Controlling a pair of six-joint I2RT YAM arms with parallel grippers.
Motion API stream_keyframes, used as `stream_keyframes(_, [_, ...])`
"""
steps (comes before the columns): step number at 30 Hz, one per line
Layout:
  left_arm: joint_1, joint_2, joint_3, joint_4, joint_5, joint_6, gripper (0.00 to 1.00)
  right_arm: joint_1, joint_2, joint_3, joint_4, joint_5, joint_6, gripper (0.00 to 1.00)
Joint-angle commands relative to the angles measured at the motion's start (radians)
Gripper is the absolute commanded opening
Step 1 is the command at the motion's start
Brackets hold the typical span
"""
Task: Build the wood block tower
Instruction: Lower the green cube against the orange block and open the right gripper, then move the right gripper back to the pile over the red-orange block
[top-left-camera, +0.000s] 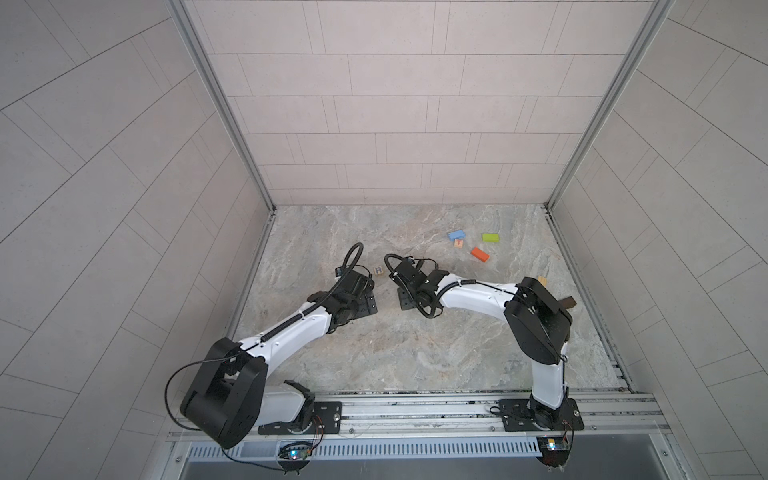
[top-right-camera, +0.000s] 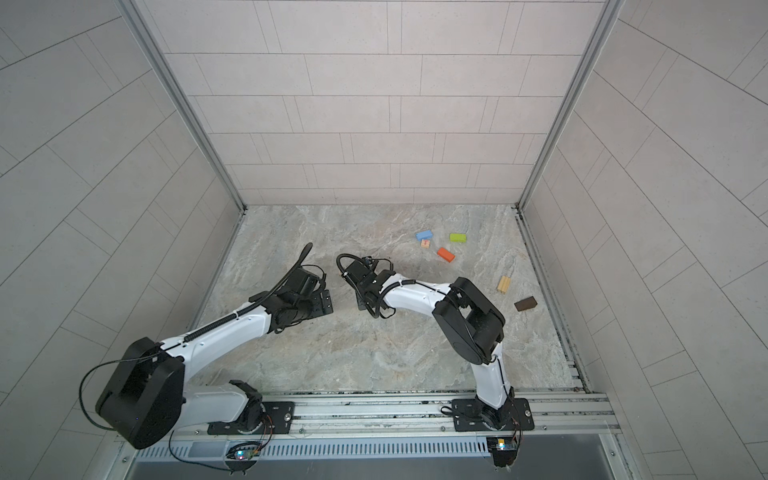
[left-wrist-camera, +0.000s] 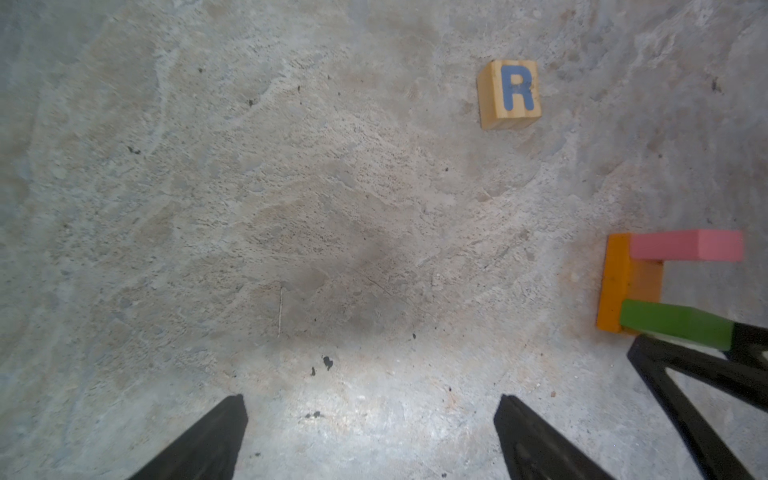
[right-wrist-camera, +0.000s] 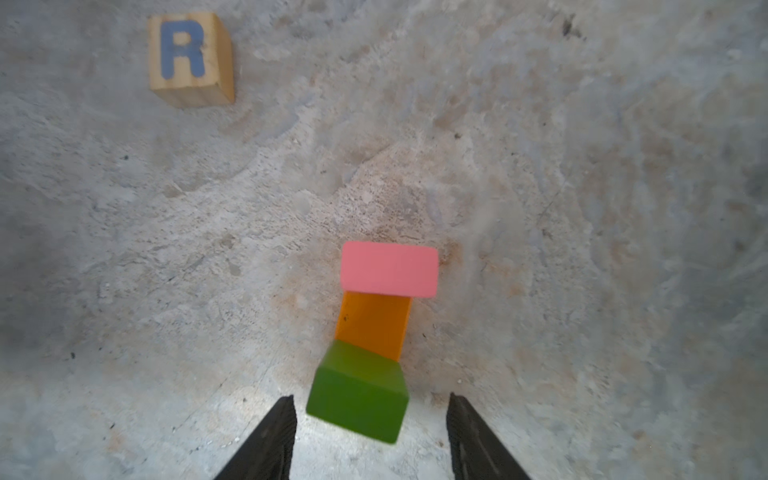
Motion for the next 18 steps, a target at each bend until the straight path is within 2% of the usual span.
stream_keyframes(1, [-0.001, -0.041, 0.053, -0.057, 0.000, 0.026, 1.00, -0.006, -0.124, -0.022, -0.050, -0.002, -0.043, 0.60])
stream_keyframes(10, [-0.001, -0.050, 0.224, -0.204, -0.034, 0.063, 1.00, -0.026, -0.347, -0.096, -0.111, -0.082, -0.220, 0.65])
stream_keyframes(15, [-0.001, -0.005, 0.324, -0.218, -0.038, 0.091, 1.00, -0.042, -0.431, -0.120, -0.091, -0.083, -0.425, 0.60])
stream_keyframes(18, [-0.001, 0.049, 0.412, -0.256, -0.032, 0.122, 1.00, -0.099, -0.449, -0.096, -0.099, -0.085, -0.531, 0.61])
